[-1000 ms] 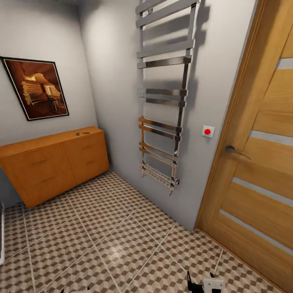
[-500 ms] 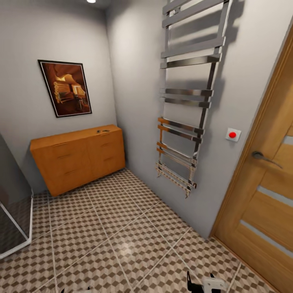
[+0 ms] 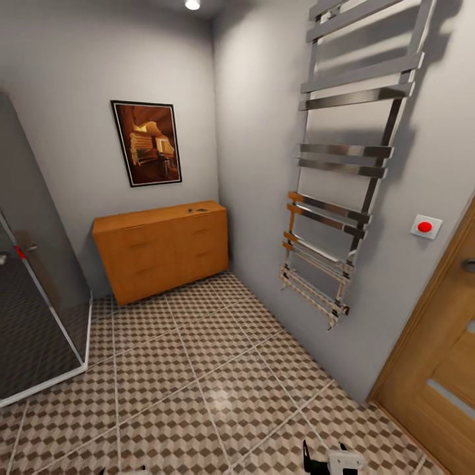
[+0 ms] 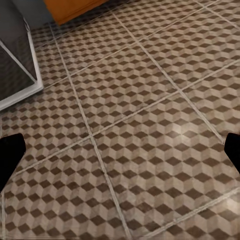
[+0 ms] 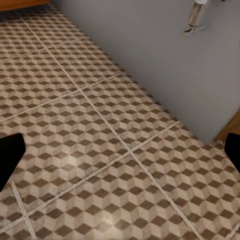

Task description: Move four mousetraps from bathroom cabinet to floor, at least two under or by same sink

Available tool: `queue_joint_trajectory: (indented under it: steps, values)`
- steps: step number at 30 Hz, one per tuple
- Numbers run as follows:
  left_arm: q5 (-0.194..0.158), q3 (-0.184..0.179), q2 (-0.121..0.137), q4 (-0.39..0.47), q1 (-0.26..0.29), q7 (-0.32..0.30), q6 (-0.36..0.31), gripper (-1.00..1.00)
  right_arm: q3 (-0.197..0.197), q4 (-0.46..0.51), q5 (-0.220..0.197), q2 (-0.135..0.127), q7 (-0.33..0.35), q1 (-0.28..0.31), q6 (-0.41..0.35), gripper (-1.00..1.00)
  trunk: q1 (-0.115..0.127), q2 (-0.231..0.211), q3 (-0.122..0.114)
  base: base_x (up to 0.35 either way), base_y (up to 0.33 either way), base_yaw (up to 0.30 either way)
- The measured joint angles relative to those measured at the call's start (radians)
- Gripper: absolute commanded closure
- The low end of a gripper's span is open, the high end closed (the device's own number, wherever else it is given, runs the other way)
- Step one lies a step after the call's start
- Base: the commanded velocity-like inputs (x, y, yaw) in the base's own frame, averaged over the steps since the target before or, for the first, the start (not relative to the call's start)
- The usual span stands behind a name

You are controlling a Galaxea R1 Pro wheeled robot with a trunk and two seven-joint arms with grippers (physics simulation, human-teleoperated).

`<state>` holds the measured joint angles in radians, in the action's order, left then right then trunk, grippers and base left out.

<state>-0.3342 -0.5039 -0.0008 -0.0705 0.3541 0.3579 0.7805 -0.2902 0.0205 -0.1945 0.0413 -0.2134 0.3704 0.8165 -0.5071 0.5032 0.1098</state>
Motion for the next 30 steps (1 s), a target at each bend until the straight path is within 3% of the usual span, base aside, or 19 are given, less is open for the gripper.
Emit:
queue_joint_trajectory:
  steps: [18,30]
  values:
    - [0.0,0.0,0.0,0.0,0.0,0.0,0.0,-1.0,0.0,0.0,0.0,-0.001,0.0,0.0,-0.001,-1.0,0.0,0.0,0.0,0.0,0.0,0.281]
    - [0.0,0.0,0.0,0.0,0.0,0.001,0.0,-1.0,0.0,0.0,0.0,-0.002,0.001,0.0,0.0,-1.0,0.0,0.0,0.0,0.129,0.0,0.04]
